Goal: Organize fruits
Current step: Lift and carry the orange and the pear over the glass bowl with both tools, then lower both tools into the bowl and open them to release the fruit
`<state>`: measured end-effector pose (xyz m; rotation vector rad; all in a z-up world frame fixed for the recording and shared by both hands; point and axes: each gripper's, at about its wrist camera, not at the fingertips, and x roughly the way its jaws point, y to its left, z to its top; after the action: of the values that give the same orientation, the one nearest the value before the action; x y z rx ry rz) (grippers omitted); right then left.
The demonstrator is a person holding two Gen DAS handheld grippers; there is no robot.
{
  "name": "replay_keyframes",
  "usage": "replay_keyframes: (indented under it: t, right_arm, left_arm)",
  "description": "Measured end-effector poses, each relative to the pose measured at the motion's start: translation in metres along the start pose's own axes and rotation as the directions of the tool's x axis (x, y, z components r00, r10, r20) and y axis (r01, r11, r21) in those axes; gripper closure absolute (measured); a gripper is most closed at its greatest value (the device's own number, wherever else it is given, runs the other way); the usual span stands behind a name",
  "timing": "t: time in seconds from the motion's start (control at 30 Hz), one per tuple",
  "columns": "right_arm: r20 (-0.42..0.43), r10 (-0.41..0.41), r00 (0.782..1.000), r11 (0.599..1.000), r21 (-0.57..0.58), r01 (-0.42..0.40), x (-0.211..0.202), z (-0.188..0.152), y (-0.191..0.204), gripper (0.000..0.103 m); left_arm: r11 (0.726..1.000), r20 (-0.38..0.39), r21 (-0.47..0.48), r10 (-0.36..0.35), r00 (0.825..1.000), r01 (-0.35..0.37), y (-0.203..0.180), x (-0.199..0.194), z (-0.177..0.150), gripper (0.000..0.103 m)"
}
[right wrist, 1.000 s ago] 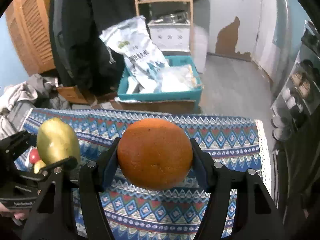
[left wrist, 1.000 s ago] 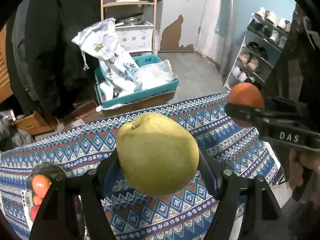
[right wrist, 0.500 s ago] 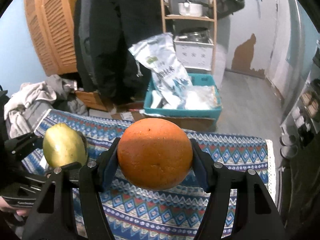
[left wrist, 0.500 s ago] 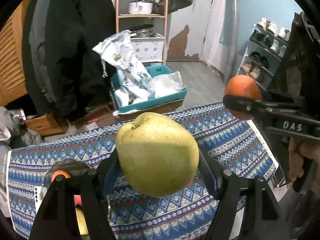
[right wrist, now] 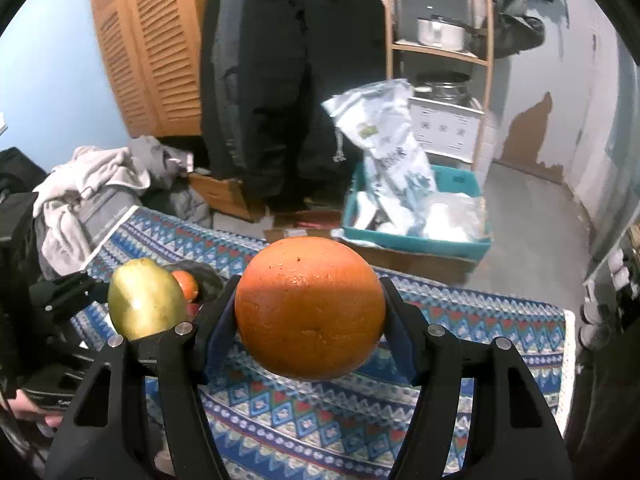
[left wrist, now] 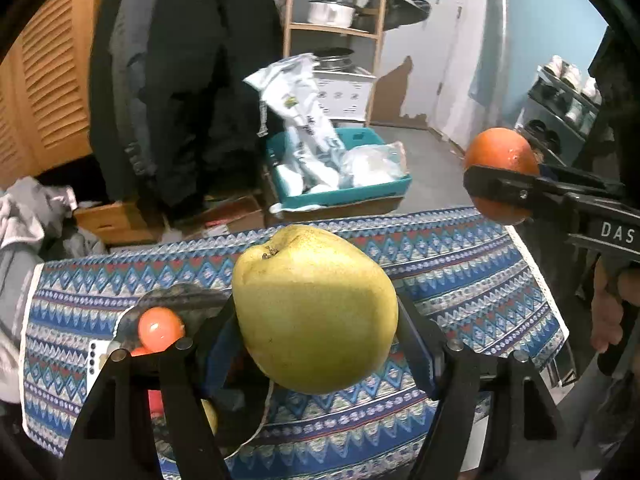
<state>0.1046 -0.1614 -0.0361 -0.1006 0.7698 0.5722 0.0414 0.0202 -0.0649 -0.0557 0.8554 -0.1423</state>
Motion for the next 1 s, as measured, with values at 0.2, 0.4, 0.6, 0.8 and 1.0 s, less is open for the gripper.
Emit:
replay_keyframes:
  t: [0.2, 0.4, 0.6, 0.8, 1.0]
  right_arm:
    - [-0.03, 0.054, 0.998, 0.998, -0.016, -0.055, 0.023, 0.005, 0.026, 0.037]
    - [-0.053, 0.084, 0.995, 0.996, -0.038, -0.086, 0.043, 0.013, 0.05, 0.037]
    - [-0.075, 0.114, 0.991, 0.992, -0.048, -0.118, 0.061, 0.021, 0.072, 0.037]
    - [-0.107, 0.145, 0.984, 0.988, -0.043, -0.15, 0.085, 0.026, 0.089, 0.037]
    - [-0.148, 0.162, 0.976, 0.984, -0.052, -0.171, 0.112, 0.026, 0.109, 0.037]
  left_arm:
    - [0.998, -0.005, -0.048, 0.03, 1.0, -0.03, 0.031, -0.005, -0.008, 0.029]
    - [0.993, -0.013, -0.104, 0.06, 0.998, -0.061, 0.065, -0.007, -0.014, 0.029]
    - [0.984, -0.018, -0.148, 0.097, 0.995, -0.098, 0.093, -0.01, -0.022, 0.029]
    - [0.973, -0.055, -0.191, 0.118, 0.991, -0.127, 0.119, -0.002, -0.034, 0.029]
    - [0.965, -0.097, -0.219, 0.125, 0.987, -0.144, 0.139, 0.013, -0.046, 0.029]
